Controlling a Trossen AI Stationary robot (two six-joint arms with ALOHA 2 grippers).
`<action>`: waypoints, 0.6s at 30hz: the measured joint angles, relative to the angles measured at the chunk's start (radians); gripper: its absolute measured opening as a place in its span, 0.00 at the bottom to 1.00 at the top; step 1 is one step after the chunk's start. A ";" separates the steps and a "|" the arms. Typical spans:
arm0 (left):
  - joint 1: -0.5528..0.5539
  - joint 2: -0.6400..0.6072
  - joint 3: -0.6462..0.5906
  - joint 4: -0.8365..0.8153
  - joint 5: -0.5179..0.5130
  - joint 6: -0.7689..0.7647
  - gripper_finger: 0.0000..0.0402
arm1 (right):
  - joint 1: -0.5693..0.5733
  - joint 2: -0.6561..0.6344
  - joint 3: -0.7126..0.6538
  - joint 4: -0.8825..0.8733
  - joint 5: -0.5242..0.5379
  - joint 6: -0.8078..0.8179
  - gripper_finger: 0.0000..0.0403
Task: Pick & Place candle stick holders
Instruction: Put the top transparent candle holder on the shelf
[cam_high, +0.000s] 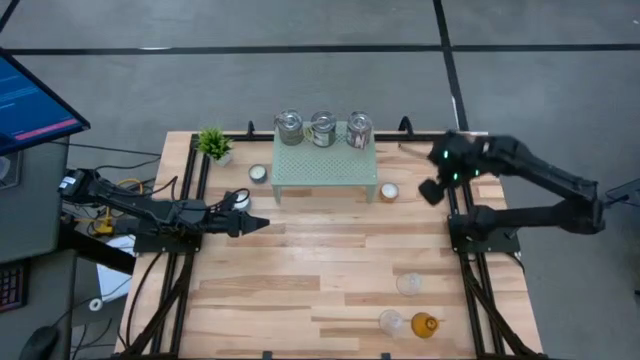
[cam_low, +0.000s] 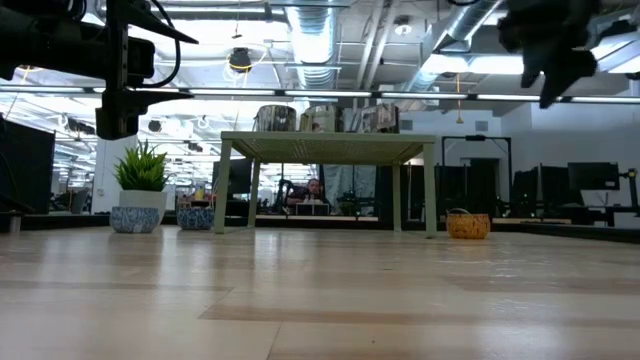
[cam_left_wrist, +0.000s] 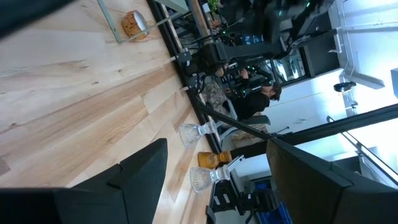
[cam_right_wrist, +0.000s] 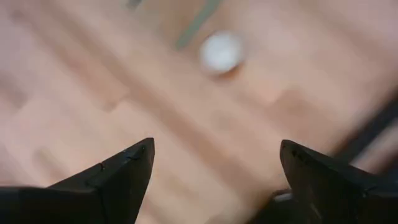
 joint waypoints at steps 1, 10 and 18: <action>0.000 0.000 0.000 0.000 0.000 0.000 0.69 | 0.040 -0.016 -0.031 0.023 -0.016 0.045 0.83; 0.000 0.000 0.000 0.000 -0.001 0.000 0.69 | 0.167 0.043 -0.174 0.274 0.201 0.059 0.83; 0.000 0.000 0.000 0.000 0.000 0.000 0.69 | 0.106 0.184 -0.220 0.377 0.188 -0.088 0.83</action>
